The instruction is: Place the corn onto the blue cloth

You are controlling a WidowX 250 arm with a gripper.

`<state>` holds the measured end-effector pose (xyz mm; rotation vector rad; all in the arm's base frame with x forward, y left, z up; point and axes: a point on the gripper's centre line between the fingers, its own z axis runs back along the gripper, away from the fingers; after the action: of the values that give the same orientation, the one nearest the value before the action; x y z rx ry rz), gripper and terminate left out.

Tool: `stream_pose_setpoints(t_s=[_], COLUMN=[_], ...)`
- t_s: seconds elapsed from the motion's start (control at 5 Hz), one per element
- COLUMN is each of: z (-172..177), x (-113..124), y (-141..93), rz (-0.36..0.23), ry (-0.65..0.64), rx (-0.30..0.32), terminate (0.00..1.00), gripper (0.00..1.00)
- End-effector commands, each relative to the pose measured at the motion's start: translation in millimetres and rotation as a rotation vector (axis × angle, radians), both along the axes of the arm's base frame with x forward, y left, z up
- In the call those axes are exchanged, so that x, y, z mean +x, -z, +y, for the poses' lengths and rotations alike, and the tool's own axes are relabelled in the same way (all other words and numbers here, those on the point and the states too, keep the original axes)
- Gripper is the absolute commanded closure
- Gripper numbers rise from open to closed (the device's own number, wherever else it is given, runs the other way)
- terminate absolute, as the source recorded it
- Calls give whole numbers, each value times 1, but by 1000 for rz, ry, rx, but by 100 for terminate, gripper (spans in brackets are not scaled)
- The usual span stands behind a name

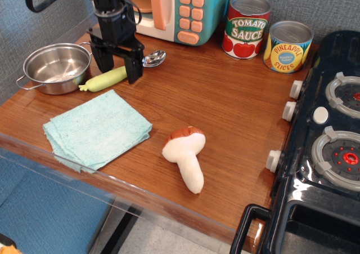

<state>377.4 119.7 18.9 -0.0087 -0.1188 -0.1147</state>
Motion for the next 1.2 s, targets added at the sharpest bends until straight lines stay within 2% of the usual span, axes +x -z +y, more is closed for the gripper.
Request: stream_pose_setpoints(t_s=[0.0, 0.2, 0.4, 0.6, 0.8, 1.0], z=[2, 1, 4, 13, 12, -1], x=[5, 5, 9, 17, 1, -31], y=[-12, -13, -28, -63, -98, -94], rz=[-42, -23, -44, -135, -216, -181], ry=[10, 25, 34, 49, 62, 94], rx=[7, 27, 64, 98, 115, 91], terminate=[0, 0, 0, 0, 0, 0], gripper=[100, 100, 100, 100, 100, 100])
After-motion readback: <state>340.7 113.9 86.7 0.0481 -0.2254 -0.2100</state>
